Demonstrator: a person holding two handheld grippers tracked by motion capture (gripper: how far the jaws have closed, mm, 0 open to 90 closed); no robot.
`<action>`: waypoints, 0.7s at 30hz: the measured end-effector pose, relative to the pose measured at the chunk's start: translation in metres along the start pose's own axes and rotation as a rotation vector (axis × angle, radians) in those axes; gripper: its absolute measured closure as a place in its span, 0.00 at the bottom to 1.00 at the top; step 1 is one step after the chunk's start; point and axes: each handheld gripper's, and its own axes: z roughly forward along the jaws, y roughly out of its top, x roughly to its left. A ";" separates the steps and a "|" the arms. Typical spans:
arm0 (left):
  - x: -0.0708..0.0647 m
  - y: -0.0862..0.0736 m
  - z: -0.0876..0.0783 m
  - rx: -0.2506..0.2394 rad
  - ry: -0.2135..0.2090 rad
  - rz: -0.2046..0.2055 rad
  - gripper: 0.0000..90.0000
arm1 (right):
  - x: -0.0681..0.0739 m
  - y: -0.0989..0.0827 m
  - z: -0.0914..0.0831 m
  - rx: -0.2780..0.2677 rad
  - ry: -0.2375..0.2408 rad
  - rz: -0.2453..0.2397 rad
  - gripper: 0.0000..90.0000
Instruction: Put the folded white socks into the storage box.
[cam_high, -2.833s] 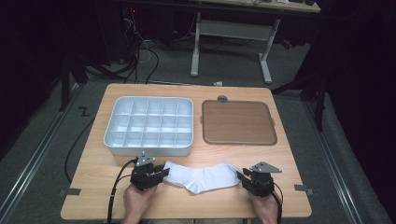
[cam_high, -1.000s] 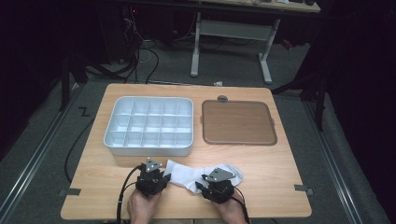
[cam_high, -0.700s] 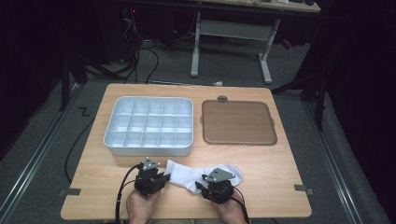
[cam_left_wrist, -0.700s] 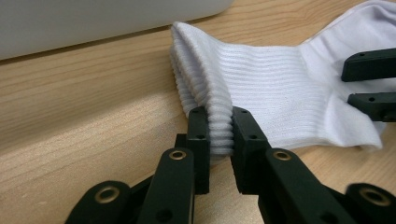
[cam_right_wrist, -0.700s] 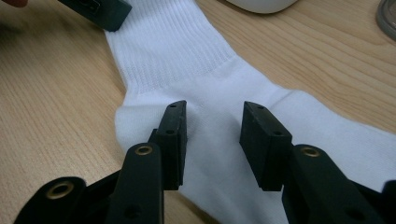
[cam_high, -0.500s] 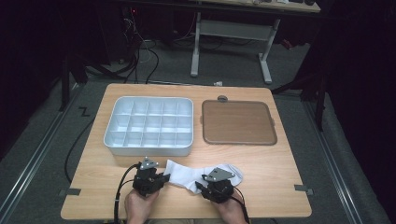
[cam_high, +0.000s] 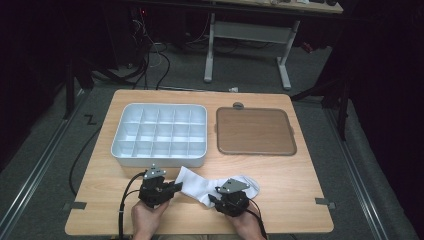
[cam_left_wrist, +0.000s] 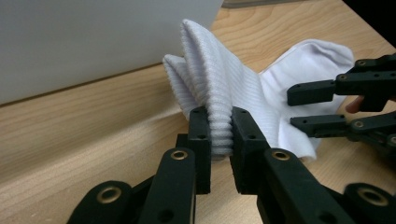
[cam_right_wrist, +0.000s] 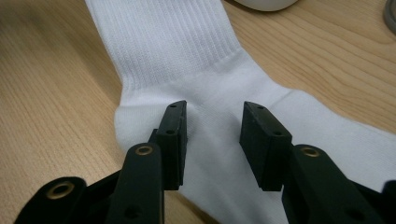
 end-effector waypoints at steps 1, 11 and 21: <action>-0.001 0.002 -0.001 -0.002 -0.005 -0.007 0.89 | 0.000 0.001 0.001 0.001 0.000 -0.001 0.68; -0.009 0.014 -0.010 -0.010 -0.039 0.004 0.89 | 0.006 0.010 0.009 0.015 0.006 -0.020 0.69; -0.016 0.025 -0.018 -0.018 -0.066 0.020 0.89 | 0.014 0.021 0.019 0.022 0.026 -0.041 0.69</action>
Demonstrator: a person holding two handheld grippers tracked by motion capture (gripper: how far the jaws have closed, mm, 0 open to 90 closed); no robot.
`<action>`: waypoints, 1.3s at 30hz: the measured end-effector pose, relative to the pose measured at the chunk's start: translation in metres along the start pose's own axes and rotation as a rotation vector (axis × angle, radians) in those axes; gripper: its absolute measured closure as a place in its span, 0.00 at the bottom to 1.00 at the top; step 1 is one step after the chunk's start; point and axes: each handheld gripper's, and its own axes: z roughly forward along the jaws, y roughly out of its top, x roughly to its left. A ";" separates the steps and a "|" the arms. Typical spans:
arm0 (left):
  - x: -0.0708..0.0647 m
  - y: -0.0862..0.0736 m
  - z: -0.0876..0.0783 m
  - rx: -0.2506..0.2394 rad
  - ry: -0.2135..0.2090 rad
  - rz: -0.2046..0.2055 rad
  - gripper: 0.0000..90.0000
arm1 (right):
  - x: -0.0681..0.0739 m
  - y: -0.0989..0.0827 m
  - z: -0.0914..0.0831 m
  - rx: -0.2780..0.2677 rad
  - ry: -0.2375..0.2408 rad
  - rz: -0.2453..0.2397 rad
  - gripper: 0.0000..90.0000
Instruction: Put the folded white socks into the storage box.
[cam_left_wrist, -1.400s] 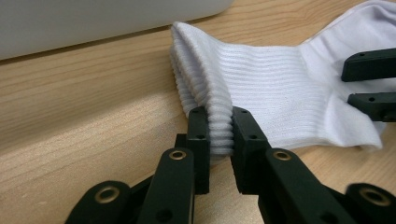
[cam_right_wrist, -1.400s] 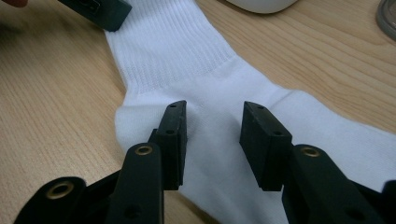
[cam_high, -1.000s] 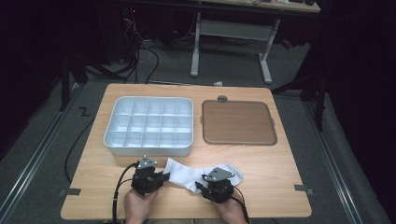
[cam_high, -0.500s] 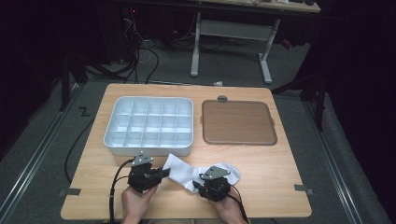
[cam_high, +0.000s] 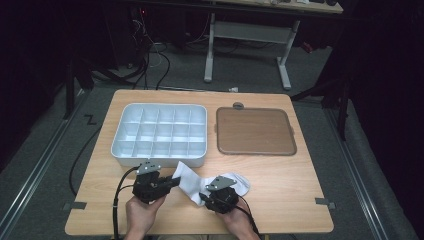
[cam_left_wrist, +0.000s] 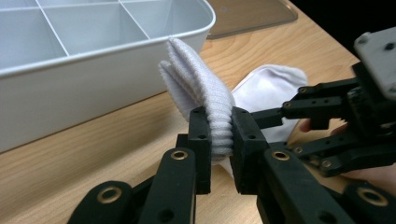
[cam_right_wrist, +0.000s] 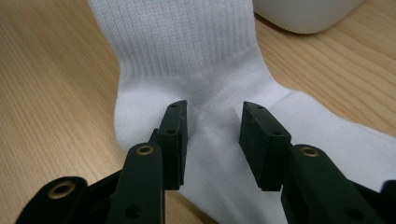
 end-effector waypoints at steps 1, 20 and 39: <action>-0.001 0.001 -0.001 0.000 0.000 0.005 0.89 | 0.001 0.002 0.001 0.003 0.002 -0.002 0.69; -0.013 0.011 -0.008 0.015 -0.035 0.019 0.90 | 0.028 0.026 0.028 -0.016 0.069 -0.057 0.71; -0.014 0.008 -0.001 0.046 -0.036 0.017 0.90 | -0.034 0.008 -0.030 -0.075 -0.116 0.053 0.71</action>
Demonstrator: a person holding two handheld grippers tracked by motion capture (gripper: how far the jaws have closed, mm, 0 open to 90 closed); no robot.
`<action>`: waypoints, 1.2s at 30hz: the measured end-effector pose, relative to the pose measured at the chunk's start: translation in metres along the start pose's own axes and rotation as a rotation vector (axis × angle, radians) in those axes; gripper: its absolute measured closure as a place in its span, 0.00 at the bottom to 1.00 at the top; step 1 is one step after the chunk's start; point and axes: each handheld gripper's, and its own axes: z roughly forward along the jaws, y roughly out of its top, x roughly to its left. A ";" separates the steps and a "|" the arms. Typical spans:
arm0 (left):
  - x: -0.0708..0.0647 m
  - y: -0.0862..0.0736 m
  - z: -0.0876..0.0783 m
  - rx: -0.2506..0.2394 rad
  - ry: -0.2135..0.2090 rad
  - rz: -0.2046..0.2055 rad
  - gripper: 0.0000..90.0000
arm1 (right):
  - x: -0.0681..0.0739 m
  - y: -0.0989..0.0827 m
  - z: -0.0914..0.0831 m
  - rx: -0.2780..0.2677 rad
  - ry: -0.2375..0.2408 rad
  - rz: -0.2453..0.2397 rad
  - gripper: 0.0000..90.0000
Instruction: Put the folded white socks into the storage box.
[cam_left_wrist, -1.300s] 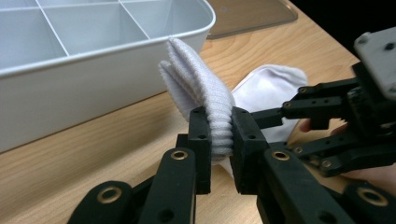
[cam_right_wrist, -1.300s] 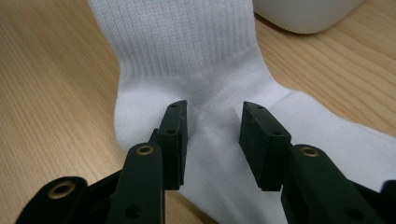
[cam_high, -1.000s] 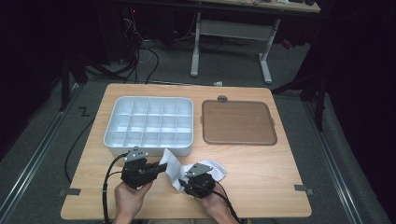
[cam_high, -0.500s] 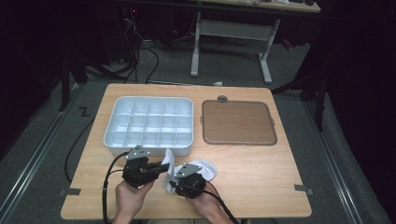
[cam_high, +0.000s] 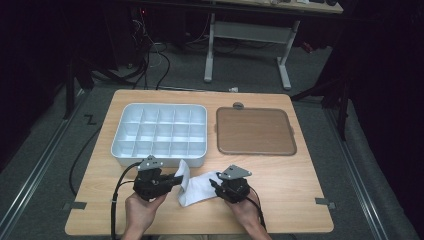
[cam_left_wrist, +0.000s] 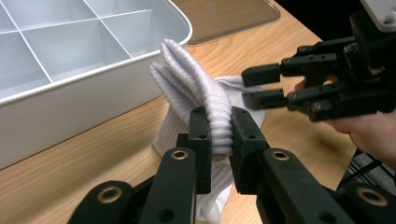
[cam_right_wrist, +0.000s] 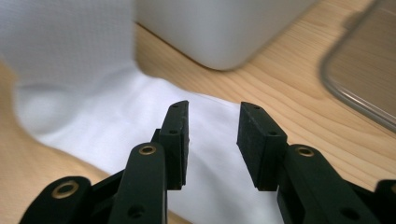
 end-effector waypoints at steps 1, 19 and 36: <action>0.000 0.000 0.000 0.001 0.001 -0.001 0.90 | -0.003 -0.002 -0.001 0.002 -0.019 -0.001 0.70; 0.000 -0.002 0.005 0.009 0.005 0.003 0.90 | -0.028 -0.026 0.002 0.067 -0.060 0.028 0.78; -0.001 -0.004 0.009 0.020 0.017 0.014 0.90 | -0.012 -0.036 -0.005 0.076 0.020 0.054 0.92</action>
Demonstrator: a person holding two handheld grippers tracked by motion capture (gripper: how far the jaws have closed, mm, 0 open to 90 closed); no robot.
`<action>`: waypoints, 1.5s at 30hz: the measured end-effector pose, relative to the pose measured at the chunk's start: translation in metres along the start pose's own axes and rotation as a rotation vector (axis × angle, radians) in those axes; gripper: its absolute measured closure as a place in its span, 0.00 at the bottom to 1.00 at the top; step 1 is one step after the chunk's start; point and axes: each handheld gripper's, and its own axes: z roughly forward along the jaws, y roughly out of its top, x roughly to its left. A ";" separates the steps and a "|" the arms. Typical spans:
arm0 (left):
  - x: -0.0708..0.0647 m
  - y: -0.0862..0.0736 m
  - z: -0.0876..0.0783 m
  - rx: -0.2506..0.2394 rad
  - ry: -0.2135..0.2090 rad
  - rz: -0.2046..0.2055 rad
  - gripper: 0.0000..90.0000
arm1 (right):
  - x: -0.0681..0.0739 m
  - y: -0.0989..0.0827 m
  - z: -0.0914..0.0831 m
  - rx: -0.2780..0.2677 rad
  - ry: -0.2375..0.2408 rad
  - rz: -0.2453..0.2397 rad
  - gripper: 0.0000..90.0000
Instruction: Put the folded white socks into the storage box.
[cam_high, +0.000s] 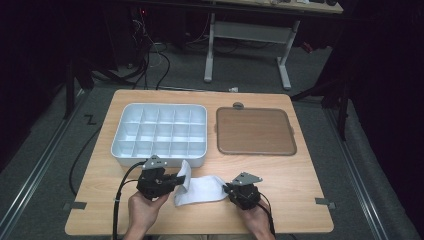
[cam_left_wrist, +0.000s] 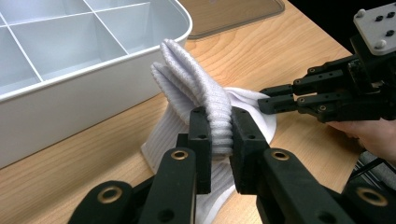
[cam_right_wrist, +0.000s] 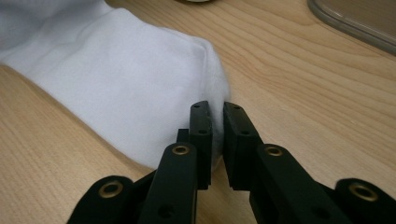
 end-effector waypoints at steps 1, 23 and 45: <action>0.000 0.000 0.000 0.000 -0.001 0.000 0.90 | 0.001 0.000 0.000 -0.004 0.003 0.001 0.92; -0.005 -0.022 0.017 0.067 0.004 0.024 0.90 | 0.019 0.001 0.006 -0.017 0.040 0.010 0.92; -0.008 -0.047 0.035 0.117 0.003 0.070 0.89 | 0.024 0.003 0.010 -0.023 0.040 0.014 0.92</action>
